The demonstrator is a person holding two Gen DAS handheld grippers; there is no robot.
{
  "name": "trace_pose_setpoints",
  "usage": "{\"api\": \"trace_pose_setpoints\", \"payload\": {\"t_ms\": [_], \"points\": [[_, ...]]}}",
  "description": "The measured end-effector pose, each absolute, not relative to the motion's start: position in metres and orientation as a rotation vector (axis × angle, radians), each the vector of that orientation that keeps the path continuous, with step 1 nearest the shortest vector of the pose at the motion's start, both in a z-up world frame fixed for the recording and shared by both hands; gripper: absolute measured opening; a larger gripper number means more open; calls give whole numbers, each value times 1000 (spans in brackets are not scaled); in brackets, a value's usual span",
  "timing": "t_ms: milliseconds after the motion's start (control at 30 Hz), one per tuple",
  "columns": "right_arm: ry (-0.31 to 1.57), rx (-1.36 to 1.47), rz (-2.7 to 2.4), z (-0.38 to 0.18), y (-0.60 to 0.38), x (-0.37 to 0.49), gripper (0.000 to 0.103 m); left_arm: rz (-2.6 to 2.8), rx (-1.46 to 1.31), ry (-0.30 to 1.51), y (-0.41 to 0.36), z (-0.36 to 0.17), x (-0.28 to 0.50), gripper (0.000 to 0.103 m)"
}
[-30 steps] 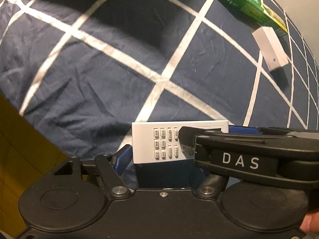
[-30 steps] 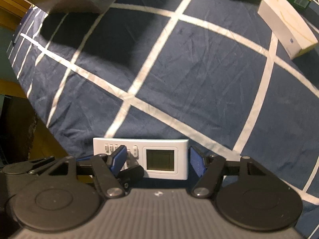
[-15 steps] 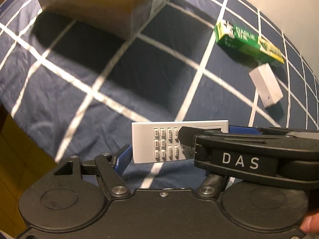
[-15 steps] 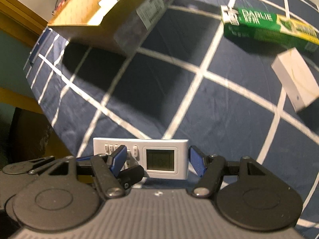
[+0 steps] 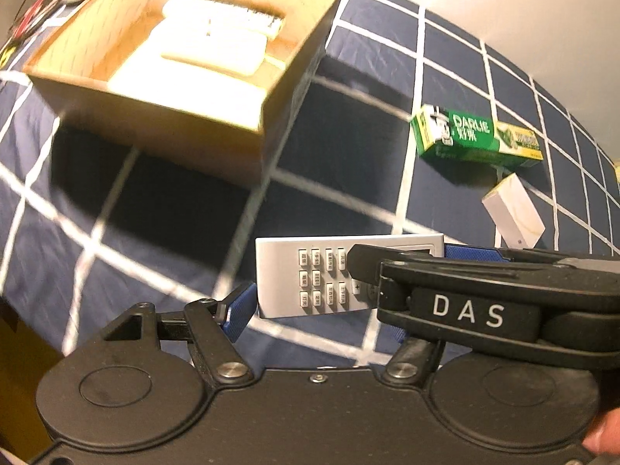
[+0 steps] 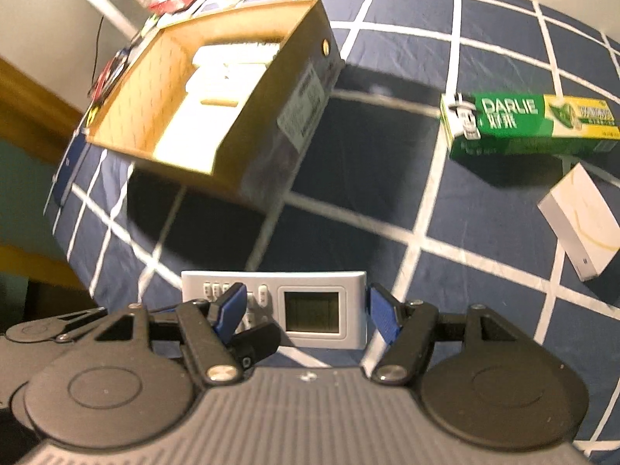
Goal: Organize objects
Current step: 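Carry the air-conditioner remote with the right gripper toward the box, then lower the air-conditioner remote into the box and open the right gripper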
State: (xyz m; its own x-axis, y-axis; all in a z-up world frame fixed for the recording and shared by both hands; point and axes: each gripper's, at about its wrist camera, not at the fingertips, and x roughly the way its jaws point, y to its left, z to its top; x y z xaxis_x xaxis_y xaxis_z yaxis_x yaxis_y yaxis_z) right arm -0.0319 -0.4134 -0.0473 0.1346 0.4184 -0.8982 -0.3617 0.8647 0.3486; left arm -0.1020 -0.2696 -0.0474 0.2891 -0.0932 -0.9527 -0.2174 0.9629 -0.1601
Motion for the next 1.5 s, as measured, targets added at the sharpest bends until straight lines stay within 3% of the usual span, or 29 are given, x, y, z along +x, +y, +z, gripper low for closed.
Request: {"api": "trace_pose_setpoints", "payload": {"t_ms": [433,767,1133,1500], "points": [[1251,197,411,-12,-340,-9,68,-76,-130,1262,-195,-10,-48,67],[1229,244,336,-12,-284,10,68,-150,-85,1263,-141,-10,-14,67],[1251,239,295,-30,-233,51,68,-198,-82,1288,-93,-32,36,67],[1351,233,264,-83,-199,106,68,-223,-100,1389,-60,-81,88,67]]}}
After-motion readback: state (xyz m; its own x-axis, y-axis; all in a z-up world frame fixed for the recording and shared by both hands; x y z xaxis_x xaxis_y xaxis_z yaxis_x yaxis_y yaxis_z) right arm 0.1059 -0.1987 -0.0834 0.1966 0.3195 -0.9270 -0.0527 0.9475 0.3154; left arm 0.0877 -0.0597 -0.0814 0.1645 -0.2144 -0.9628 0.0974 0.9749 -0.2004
